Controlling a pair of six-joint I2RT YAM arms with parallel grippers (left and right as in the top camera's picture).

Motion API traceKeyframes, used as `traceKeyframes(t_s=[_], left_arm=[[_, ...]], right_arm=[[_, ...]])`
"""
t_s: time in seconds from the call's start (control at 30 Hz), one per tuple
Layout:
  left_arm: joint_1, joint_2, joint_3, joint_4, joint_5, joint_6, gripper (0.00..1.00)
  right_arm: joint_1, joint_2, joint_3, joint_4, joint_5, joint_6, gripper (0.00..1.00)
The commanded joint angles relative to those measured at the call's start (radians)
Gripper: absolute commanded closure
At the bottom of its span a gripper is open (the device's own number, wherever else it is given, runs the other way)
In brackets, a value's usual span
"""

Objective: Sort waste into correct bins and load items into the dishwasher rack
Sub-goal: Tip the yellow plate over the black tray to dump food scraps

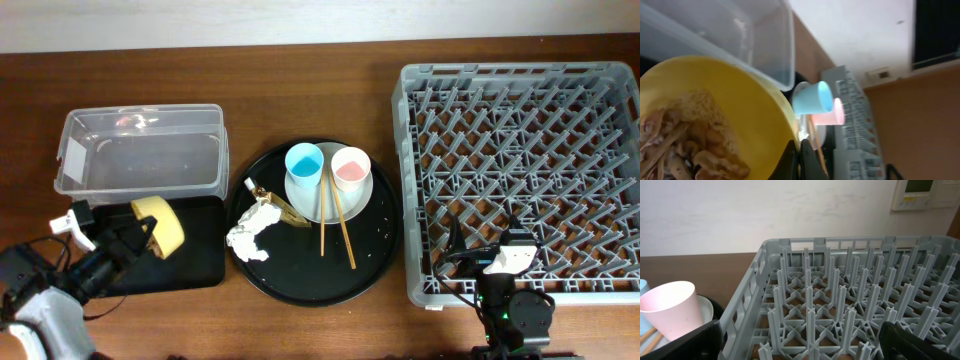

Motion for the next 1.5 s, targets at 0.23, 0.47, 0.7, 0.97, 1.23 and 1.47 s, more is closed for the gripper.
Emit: traceKeyframes(t_s=[0.23,0.47,0.7,0.97,1.23,1.47], left_arm=[[0.007,0.186,-0.008,0.051,0.283,0.094,1.0],[0.007,0.22,-0.008,0.035,0.285,0.091,1.0],[0.019,0.22,-0.008,-0.033,0.234,0.092,1.0],[0.111,0.22,-0.008,-0.032,0.336,0.092,1.0],[0.156,0.22,-0.008,-0.059,0.335,0.084,1.0],[0.156,0.219,-0.008,-0.124,0.335,0.105,1.0]], right_arm=[[-0.006,-0.008,-0.005,-0.005,-0.002,-0.007,0.01],[-0.006,-0.008,-0.005,-0.005,-0.002,-0.007,0.02],[-0.006,-0.008,-0.005,-0.005,-0.002,-0.007,0.02],[-0.006,-0.008,-0.005,-0.005,-0.002,-0.007,0.02],[-0.006,-0.008,-0.005,-0.005,-0.002,-0.007,0.02],[-0.006,-0.008,-0.005,-0.005,-0.002,-0.007,0.02]])
